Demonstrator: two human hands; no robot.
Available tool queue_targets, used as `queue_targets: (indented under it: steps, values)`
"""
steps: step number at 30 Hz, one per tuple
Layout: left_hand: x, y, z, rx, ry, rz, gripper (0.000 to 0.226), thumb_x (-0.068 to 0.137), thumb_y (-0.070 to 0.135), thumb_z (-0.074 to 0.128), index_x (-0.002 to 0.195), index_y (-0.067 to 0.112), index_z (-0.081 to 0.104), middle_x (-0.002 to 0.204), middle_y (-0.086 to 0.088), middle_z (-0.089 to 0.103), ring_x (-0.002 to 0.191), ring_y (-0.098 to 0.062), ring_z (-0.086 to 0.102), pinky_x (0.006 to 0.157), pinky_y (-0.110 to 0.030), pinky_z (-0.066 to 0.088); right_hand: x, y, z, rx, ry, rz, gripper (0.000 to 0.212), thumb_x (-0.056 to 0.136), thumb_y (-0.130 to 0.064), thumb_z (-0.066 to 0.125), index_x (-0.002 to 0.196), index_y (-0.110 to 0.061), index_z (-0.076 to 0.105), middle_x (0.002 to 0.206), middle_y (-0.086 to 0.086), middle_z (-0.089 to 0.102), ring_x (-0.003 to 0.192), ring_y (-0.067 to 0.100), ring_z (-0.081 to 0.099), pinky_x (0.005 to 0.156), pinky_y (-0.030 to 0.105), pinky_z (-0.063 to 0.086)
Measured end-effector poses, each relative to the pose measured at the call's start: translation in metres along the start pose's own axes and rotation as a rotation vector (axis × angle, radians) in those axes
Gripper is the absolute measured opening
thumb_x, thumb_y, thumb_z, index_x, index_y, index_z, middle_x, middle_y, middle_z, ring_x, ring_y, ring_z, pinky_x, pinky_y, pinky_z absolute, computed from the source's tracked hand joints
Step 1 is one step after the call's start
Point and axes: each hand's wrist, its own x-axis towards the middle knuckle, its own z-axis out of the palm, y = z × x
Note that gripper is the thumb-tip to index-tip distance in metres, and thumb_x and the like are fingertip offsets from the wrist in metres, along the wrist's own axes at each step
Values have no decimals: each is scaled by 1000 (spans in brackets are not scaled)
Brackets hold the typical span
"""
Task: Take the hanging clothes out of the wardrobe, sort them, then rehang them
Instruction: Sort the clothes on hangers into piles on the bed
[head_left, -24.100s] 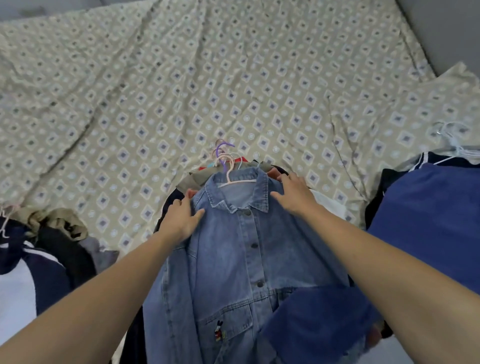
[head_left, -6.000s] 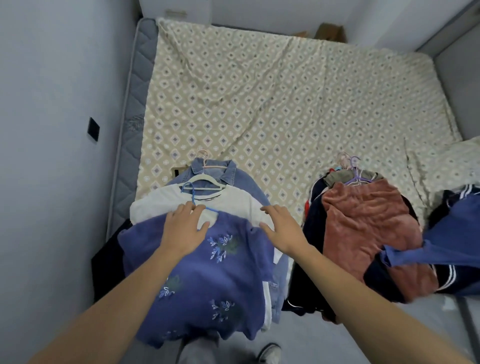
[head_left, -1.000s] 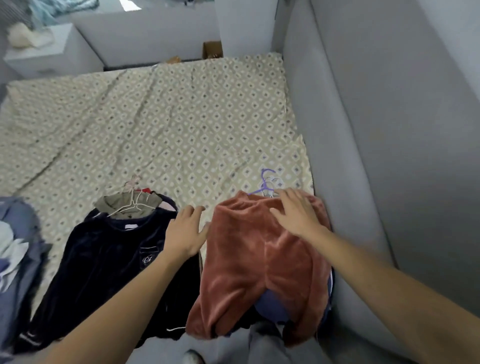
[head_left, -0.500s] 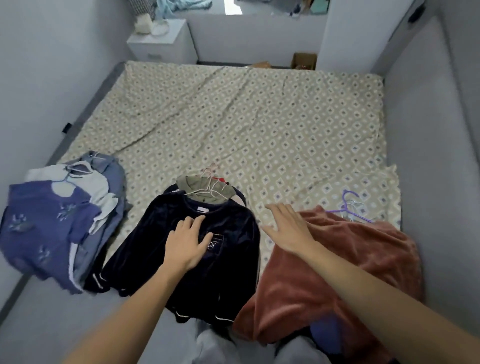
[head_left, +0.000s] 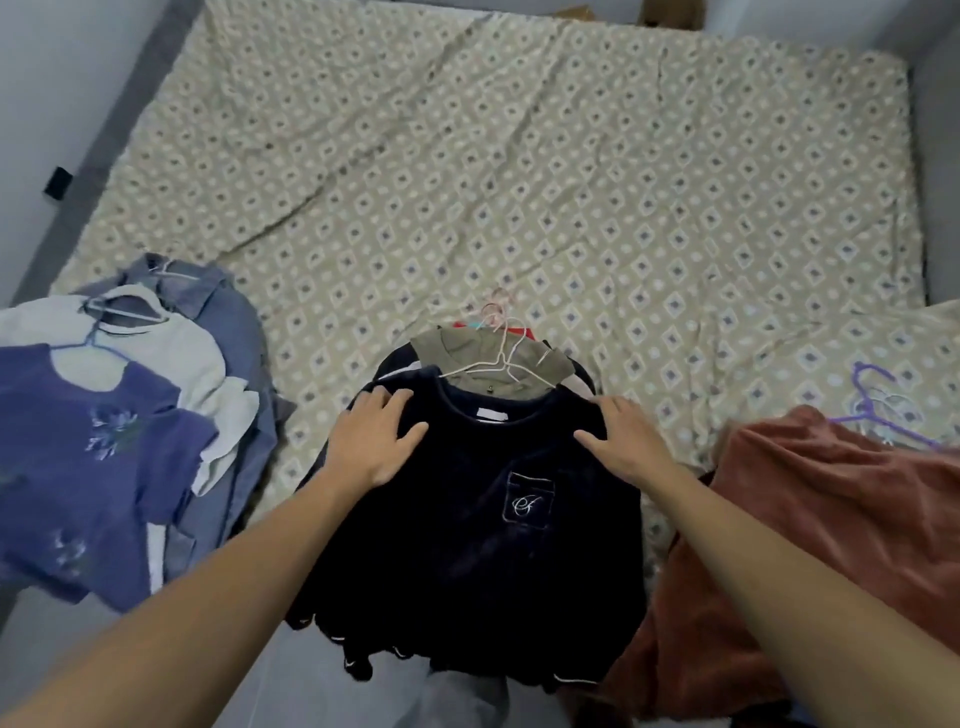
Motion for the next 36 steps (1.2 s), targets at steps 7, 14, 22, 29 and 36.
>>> queue_targets:
  steps: [7,14,22,29,36]
  values:
    - [99,-58,37,-43,-134,-16,65,101,63,44,156,28,36,148,-5,46,139,-27,43,101,-46,48,71,6,41,13,-83,57,72,99,-43,65,158,-33,26,147,14,50,137,35,43,107,48,42]
    - [154,-72,79,-19,-258,34,78,96,72,49,155,24,36,146,-8,48,137,-30,44,103,-47,47,110,9,68,16,-105,56,80,90,-54,67,156,-37,27,159,4,44,140,33,47,106,52,47]
    - [136,-70,90,2,-165,99,70,96,74,45,138,19,50,128,-7,51,126,-30,46,104,-47,40,81,-1,72,193,-88,108,34,97,-47,69,115,-23,53,110,-7,63,104,19,58,79,31,44]
    - [60,-64,59,-207,28,216,68,97,67,53,147,21,47,153,0,44,142,-25,39,111,-39,34,-19,-27,53,147,159,-45,45,92,-71,56,86,-28,45,82,-11,59,76,13,58,67,42,50]
    - [-59,-62,15,-344,163,197,59,97,79,38,105,23,57,99,8,60,93,-17,54,82,-42,46,-106,-61,20,147,326,-184,59,85,-78,51,82,-19,54,75,-8,63,71,17,61,65,42,48]
